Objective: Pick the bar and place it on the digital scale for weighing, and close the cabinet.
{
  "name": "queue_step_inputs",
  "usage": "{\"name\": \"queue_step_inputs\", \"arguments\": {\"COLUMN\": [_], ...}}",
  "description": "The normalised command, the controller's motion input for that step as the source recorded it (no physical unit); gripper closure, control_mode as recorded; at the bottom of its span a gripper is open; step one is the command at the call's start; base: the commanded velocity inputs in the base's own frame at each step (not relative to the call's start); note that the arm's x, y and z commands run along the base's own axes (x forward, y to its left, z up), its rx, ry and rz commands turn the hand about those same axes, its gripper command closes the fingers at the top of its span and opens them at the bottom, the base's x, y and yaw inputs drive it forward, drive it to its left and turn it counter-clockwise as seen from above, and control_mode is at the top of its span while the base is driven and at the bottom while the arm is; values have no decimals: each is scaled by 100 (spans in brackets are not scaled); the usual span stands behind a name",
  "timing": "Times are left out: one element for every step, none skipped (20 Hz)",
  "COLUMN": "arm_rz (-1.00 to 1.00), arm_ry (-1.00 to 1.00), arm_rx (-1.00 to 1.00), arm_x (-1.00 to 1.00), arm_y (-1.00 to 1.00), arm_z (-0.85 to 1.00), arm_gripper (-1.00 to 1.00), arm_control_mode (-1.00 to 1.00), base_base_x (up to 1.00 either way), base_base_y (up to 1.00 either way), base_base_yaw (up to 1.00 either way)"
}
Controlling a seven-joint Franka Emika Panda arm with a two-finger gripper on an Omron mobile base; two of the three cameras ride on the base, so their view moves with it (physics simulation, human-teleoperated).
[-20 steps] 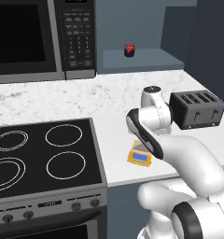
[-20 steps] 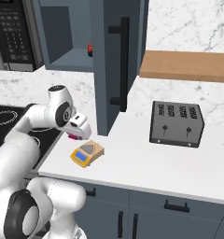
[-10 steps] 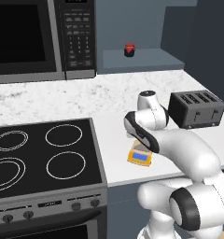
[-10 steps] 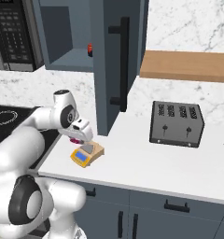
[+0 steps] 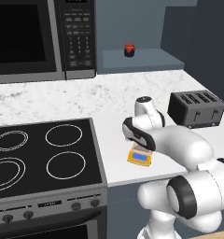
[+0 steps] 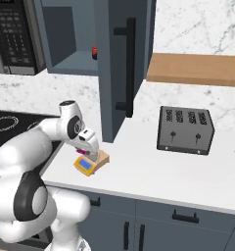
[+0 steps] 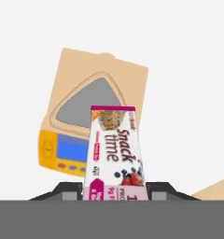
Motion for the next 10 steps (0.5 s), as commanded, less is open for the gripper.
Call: {"name": "queue_step_inputs", "arguments": {"arm_rz": [-2, -2, -2, -1, -1, -1, -1, -1, -1, -1], "arm_ry": [0, 0, 0, 0, 0, 0, 0, 0, 0, 0], "arm_rx": [0, 0, 0, 0, 0, 0, 0, 0, 0, 0], "arm_x": [22, 24, 26, 28, 31, 34, 35, 36, 35, 35], "arm_y": [-6, -7, -9, -11, -12, -12, -12, -9, -5, -1], "arm_z": [-19, -19, -20, -20, -20, -21, -21, -23, -25, -27], "arm_gripper": [100, 100, 100, 100, 100, 100, 100, 100, 100, 100], "arm_control_mode": [-100, -100, -100, -100, -100, -100, -100, -100, -100, -100], "base_base_x": [0, 0, 0, 0, 0, 0, 0, 0, 0, 0], "base_base_y": [0, 0, 0, 0, 0, 0, 0, 0, 0, 0], "base_base_yaw": [0, 0, 0, 0, 0, 0, 0, 0, 0, 0]}}
